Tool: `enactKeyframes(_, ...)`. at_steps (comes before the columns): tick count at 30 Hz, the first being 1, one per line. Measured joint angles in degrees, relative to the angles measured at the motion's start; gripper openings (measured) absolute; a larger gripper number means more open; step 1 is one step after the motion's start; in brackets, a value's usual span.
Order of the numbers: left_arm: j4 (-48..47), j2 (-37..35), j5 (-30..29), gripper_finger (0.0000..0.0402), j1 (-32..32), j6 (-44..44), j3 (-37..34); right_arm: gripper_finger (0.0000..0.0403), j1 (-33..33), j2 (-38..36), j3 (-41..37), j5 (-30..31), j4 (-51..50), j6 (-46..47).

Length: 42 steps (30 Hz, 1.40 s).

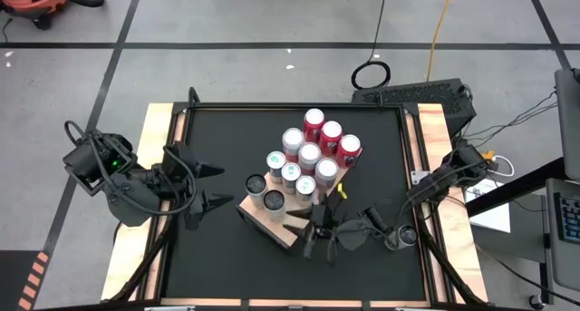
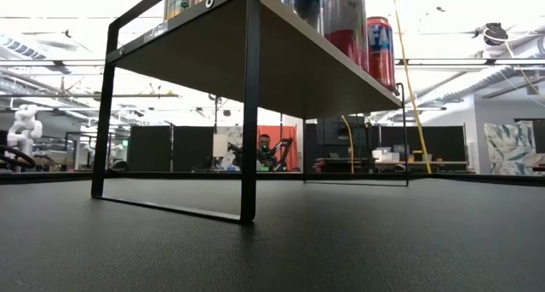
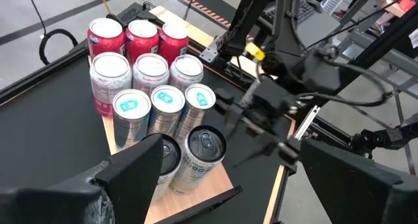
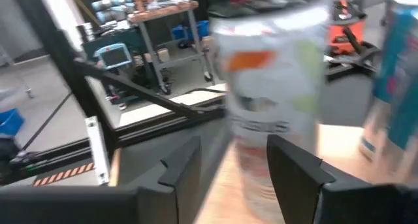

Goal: Place canned beverage on shelf
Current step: Put the bottom white-yellow soda can on the shelf aligned with the white-yellow soda can

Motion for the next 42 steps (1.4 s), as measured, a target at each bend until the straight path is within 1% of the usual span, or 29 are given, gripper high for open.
enactKeyframes(3,-0.06,0.00,0.00,0.0363,0.00,0.01,0.00,0.0150,1.72,0.02,1.98,0.66,-1.31,-2.06)
enactKeyframes(7,-0.13,0.00,0.00,0.0363,0.00,0.15,0.00,0.0146,2.99,0.90,5.44,6.65,-8.08,-3.49)
enactKeyframes(9,-0.15,0.00,0.00,0.0363,0.00,0.23,0.00,0.0140,2.82,1.31,6.19,7.37,-8.57,-4.71)
enactKeyframes(19,-0.87,0.00,0.01,0.0363,0.00,0.07,0.00,0.0110,1.34,4.90,8.53,7.68,-8.14,-3.80)
enactKeyframes(26,-0.96,0.00,0.07,0.0363,0.00,-0.07,0.00,0.0088,1.28,5.33,8.66,7.67,-9.04,-2.97)
enactKeyframes(42,-1.05,0.00,0.20,0.0363,-0.02,0.20,0.00,0.0082,0.29,5.33,8.66,7.87,-11.18,-2.99)
